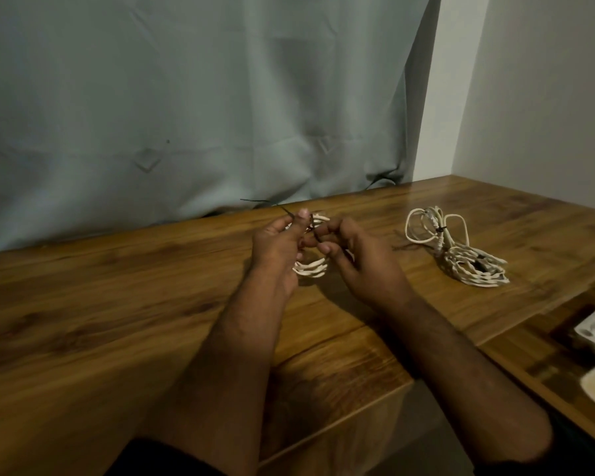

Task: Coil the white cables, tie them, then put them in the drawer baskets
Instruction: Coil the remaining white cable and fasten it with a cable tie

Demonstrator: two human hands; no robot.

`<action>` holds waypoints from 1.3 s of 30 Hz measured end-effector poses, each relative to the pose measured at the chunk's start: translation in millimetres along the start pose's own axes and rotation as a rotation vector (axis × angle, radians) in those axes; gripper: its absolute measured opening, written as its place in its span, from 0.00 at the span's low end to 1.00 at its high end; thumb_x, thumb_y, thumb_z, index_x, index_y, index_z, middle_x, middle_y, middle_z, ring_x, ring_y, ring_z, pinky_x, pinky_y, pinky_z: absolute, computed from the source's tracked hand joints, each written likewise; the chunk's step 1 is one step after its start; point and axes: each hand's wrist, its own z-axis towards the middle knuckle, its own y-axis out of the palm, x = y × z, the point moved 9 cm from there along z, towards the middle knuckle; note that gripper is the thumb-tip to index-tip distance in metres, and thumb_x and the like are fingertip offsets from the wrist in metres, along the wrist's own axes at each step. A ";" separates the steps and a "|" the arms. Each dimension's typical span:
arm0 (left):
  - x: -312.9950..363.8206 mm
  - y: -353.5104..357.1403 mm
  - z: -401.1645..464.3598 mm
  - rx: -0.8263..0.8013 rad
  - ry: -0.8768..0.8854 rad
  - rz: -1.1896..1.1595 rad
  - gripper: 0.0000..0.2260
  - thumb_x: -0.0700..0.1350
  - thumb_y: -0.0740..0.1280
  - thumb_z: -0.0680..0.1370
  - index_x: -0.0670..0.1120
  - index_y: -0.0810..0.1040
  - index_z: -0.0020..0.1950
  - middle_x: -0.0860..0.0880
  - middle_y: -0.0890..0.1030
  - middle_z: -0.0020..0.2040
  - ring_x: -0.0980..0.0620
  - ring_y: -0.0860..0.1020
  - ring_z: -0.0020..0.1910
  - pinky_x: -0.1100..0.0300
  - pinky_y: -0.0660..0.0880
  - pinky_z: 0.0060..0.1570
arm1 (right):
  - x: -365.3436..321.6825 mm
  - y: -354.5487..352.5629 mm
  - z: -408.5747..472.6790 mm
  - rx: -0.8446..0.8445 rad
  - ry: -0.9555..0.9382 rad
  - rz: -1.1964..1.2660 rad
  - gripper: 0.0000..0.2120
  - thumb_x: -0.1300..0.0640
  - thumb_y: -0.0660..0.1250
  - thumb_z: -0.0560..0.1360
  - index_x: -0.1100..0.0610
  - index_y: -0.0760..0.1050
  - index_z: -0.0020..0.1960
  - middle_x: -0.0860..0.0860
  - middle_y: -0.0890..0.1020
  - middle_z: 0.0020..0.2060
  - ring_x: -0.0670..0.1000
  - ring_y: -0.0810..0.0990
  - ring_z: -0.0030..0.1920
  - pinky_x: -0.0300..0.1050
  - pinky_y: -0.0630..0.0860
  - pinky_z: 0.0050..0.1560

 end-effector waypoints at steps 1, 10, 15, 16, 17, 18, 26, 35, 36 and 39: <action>-0.7 0.4 -0.7 -0.016 -0.019 -0.020 0.05 0.42 0.71 0.80 0.41 0.82 0.52 0.46 0.81 0.32 0.56 0.73 0.21 0.67 0.66 0.19 | 0.5 3.0 0.4 -0.021 0.006 -0.023 0.08 0.57 0.67 0.81 0.53 0.77 0.60 0.46 0.86 0.53 0.45 0.84 0.55 0.55 0.81 0.56; 6.0 9.8 1.1 -0.076 0.082 0.111 0.06 0.44 0.70 0.81 0.41 0.82 0.52 0.44 0.79 0.35 0.55 0.77 0.24 0.64 0.74 0.26 | -9.1 -5.7 2.3 0.102 -0.096 -0.295 0.08 0.56 0.67 0.77 0.49 0.83 0.54 0.39 0.73 0.37 0.44 0.71 0.43 0.50 0.71 0.46; 15.4 7.8 -0.9 -0.046 0.203 0.261 0.07 0.45 0.71 0.81 0.42 0.84 0.52 0.47 0.83 0.36 0.52 0.78 0.33 0.60 0.77 0.32 | -16.3 -11.2 0.8 0.176 -0.132 -0.192 0.15 0.49 0.64 0.82 0.57 0.83 0.46 0.45 0.74 0.42 0.49 0.73 0.46 0.42 0.70 0.46; 17.2 6.1 -0.8 -0.030 0.227 0.299 0.06 0.45 0.71 0.81 0.43 0.84 0.52 0.50 0.82 0.35 0.54 0.77 0.33 0.62 0.75 0.30 | -11.0 -19.8 0.8 0.244 -0.099 -0.134 0.13 0.50 0.66 0.82 0.57 0.83 0.47 0.47 0.74 0.44 0.49 0.74 0.47 0.40 0.71 0.47; 19.3 6.1 -1.5 -0.021 0.253 0.335 0.06 0.45 0.71 0.81 0.43 0.85 0.52 0.52 0.80 0.34 0.57 0.75 0.32 0.64 0.73 0.29 | -6.4 -29.2 0.0 0.312 -0.056 -0.101 0.10 0.51 0.67 0.82 0.57 0.81 0.49 0.47 0.74 0.46 0.48 0.75 0.47 0.40 0.71 0.47; 20.6 7.5 -2.4 -0.024 0.273 0.355 0.06 0.45 0.71 0.81 0.43 0.85 0.53 0.54 0.80 0.33 0.59 0.76 0.31 0.65 0.72 0.28 | 1.6 -35.8 -1.0 0.359 0.002 -0.084 0.08 0.52 0.69 0.81 0.57 0.79 0.53 0.47 0.75 0.49 0.47 0.75 0.48 0.39 0.71 0.47; 21.8 35.1 -20.7 -0.258 0.315 0.344 0.09 0.38 0.69 0.81 0.36 0.83 0.58 0.55 0.83 0.32 0.65 0.77 0.27 0.72 0.70 0.29 | 33.0 -8.0 -0.4 0.126 0.241 0.042 0.12 0.55 0.71 0.80 0.55 0.76 0.62 0.48 0.85 0.49 0.46 0.84 0.51 0.48 0.80 0.53; 20.8 36.6 -19.5 -0.314 0.339 0.460 0.05 0.40 0.72 0.80 0.44 0.86 0.54 0.53 0.86 0.38 0.65 0.80 0.32 0.72 0.72 0.33 | 49.9 -4.2 -5.1 0.067 0.401 0.073 0.03 0.52 0.73 0.78 0.51 0.83 0.49 0.46 0.86 0.39 0.38 0.84 0.40 0.37 0.78 0.45; 21.7 39.0 -21.6 -0.323 0.348 0.474 0.06 0.40 0.72 0.79 0.43 0.86 0.55 0.54 0.85 0.37 0.66 0.78 0.31 0.73 0.71 0.33 | 48.4 -11.8 -5.1 0.103 0.394 -0.064 0.03 0.52 0.73 0.78 0.50 0.83 0.49 0.45 0.85 0.38 0.38 0.83 0.39 0.36 0.76 0.43; 22.2 44.1 -25.5 -0.348 0.361 0.505 0.07 0.39 0.71 0.80 0.41 0.85 0.56 0.57 0.83 0.33 0.67 0.76 0.28 0.75 0.69 0.31 | 38.9 -24.4 -5.8 0.188 0.376 -0.263 0.07 0.51 0.73 0.76 0.53 0.85 0.51 0.50 0.84 0.42 0.52 0.82 0.47 0.46 0.75 0.47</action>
